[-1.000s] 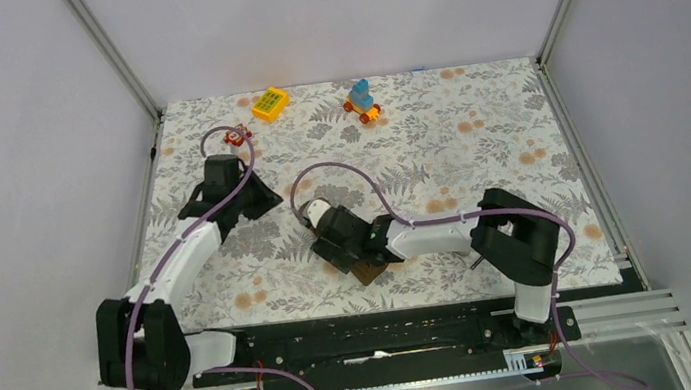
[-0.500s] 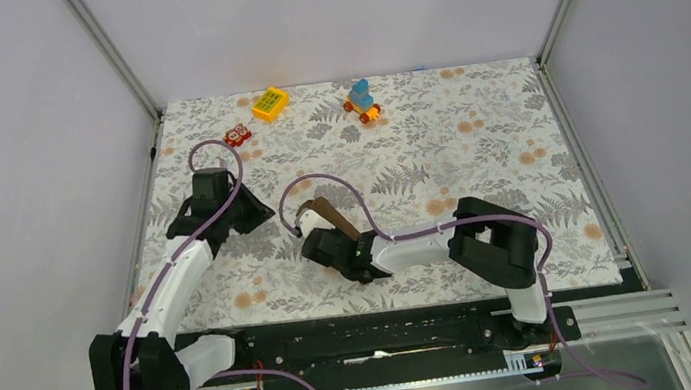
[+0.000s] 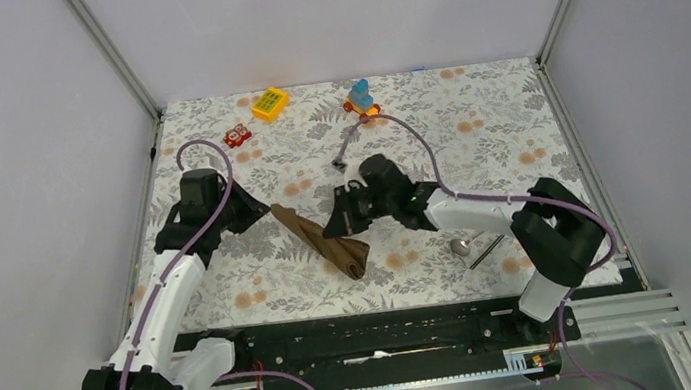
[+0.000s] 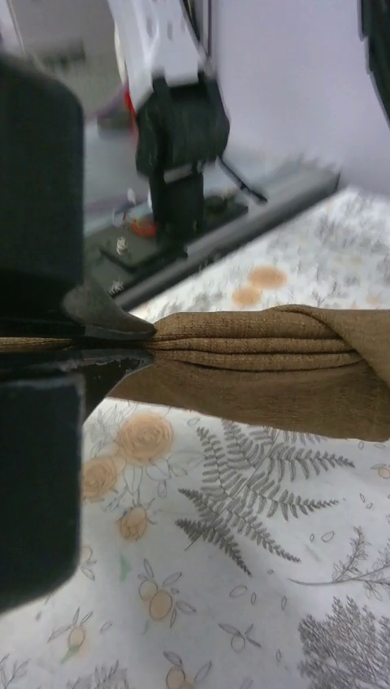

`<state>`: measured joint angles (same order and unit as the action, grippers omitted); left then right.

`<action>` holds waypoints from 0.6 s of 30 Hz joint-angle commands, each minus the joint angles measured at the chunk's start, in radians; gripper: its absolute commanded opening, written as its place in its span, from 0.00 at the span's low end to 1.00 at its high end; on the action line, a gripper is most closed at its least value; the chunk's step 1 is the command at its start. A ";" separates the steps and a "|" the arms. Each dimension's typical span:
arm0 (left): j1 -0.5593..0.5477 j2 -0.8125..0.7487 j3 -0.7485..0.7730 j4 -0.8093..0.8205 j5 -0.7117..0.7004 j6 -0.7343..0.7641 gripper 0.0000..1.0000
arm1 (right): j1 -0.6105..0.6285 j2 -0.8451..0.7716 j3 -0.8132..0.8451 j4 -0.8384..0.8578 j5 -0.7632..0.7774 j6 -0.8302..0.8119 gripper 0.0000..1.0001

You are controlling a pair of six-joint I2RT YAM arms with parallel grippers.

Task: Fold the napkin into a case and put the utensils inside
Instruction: Turn over the smaller rectangle-folded napkin at the center of the board.

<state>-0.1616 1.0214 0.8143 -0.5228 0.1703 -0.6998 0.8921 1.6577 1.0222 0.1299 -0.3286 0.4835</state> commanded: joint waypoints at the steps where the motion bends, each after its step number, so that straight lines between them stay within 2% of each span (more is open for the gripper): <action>1: 0.005 -0.023 0.071 0.006 0.029 0.007 0.13 | -0.128 0.082 -0.187 0.463 -0.574 0.546 0.00; 4: 0.005 -0.005 0.076 0.012 0.075 0.007 0.13 | -0.185 0.203 -0.295 0.894 -0.674 0.821 0.00; 6: 0.005 0.009 0.070 0.023 0.113 0.007 0.13 | -0.210 0.276 -0.315 1.044 -0.699 0.908 0.00; 7: 0.005 0.019 0.066 0.034 0.144 0.008 0.13 | -0.226 0.303 -0.321 1.067 -0.701 0.916 0.00; 8: 0.005 0.031 0.062 0.042 0.176 0.072 0.50 | -0.242 0.323 -0.324 1.059 -0.704 0.900 0.00; 9: 0.006 0.049 0.062 0.043 0.207 0.088 0.55 | -0.263 0.337 -0.330 1.045 -0.704 0.872 0.00; 11: 0.006 0.075 0.054 0.053 0.265 0.102 0.55 | -0.302 0.340 -0.330 0.924 -0.704 0.744 0.00; 16: -0.004 0.117 -0.007 0.152 0.398 0.083 0.56 | -0.384 0.251 -0.265 0.377 -0.618 0.331 0.00; 18: -0.034 0.136 -0.039 0.215 0.425 0.050 0.56 | -0.409 0.252 -0.182 0.103 -0.545 0.137 0.11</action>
<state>-0.1646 1.1347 0.8192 -0.4519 0.4683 -0.6300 0.5228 1.9694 0.7185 0.6933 -0.9535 1.0008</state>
